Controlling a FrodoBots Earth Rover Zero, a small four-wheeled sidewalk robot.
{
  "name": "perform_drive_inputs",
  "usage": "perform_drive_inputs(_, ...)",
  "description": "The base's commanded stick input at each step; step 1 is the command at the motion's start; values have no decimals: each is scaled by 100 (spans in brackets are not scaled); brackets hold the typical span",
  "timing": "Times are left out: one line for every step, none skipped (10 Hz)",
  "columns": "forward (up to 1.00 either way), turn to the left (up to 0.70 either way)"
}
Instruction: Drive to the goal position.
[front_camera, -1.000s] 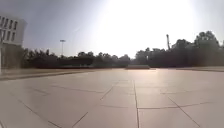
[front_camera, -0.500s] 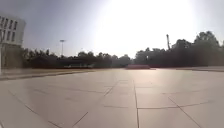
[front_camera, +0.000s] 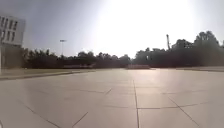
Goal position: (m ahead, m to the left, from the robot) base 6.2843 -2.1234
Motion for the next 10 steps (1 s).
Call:
perform_drive_inputs(70, -6)
perform_drive_inputs(70, -9)
perform_drive_inputs(70, -23)
perform_drive_inputs(70, -32)
perform_drive_inputs(70, -29)
perform_drive_inputs(70, -26)
perform_drive_inputs(70, -23)
perform_drive_inputs(70, -20)
perform_drive_inputs(70, -18)
perform_drive_inputs(70, -14)
